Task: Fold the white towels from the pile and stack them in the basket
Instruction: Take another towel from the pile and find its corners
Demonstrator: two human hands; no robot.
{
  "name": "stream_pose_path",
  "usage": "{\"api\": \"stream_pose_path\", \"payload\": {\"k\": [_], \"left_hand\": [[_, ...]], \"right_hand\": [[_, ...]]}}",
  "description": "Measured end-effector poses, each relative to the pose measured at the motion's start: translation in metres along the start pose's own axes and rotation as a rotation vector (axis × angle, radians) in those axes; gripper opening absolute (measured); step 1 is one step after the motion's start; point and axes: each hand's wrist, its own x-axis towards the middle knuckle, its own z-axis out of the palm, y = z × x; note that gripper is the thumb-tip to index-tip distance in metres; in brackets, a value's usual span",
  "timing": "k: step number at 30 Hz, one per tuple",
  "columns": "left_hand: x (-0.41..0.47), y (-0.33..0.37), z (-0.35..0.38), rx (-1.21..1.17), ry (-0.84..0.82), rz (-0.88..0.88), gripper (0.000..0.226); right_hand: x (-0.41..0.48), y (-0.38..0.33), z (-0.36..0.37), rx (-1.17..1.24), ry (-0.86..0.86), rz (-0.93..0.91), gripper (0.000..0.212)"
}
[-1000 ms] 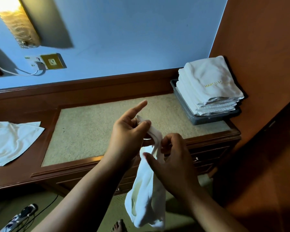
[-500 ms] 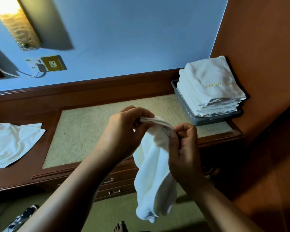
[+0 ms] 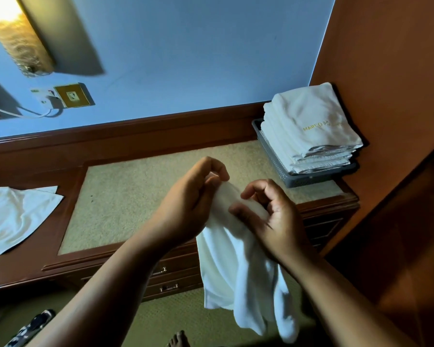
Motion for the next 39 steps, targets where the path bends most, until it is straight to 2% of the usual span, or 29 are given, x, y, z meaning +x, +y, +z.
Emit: {"api": "stream_pose_path", "payload": {"k": [6,10,16,22,28,31,36,39], "left_hand": [[0.002,0.001,-0.002,0.106,-0.23,0.107,0.011],[-0.001,-0.01,-0.001,0.148,-0.311,0.094,0.017],[-0.006,-0.02,-0.005,0.11,-0.167,0.099,0.016],[-0.009,-0.028,-0.005,0.069,-0.222,0.074,0.011],[-0.002,-0.012,0.002,0.142,-0.315,0.201,0.017],[0.006,-0.008,-0.006,0.175,-0.274,0.243,0.018],[0.021,-0.005,-0.022,0.248,-0.3,0.32,0.014],[0.026,-0.014,-0.025,0.319,-0.321,0.303,0.015]], "right_hand": [[-0.001,0.014,-0.013,0.031,-0.045,0.147,0.038],[0.002,0.015,-0.019,0.025,-0.049,0.181,0.033],[0.001,0.016,-0.023,0.033,-0.074,0.156,0.043],[0.003,0.015,-0.018,0.079,-0.031,0.088,0.045],[0.01,0.007,-0.006,0.042,-0.038,0.049,0.05],[0.01,0.007,-0.01,-0.006,-0.096,0.085,0.053],[0.003,0.023,-0.017,-0.088,-0.256,0.044,0.026],[-0.009,0.049,-0.021,-0.163,-0.301,0.072,0.039]]}}
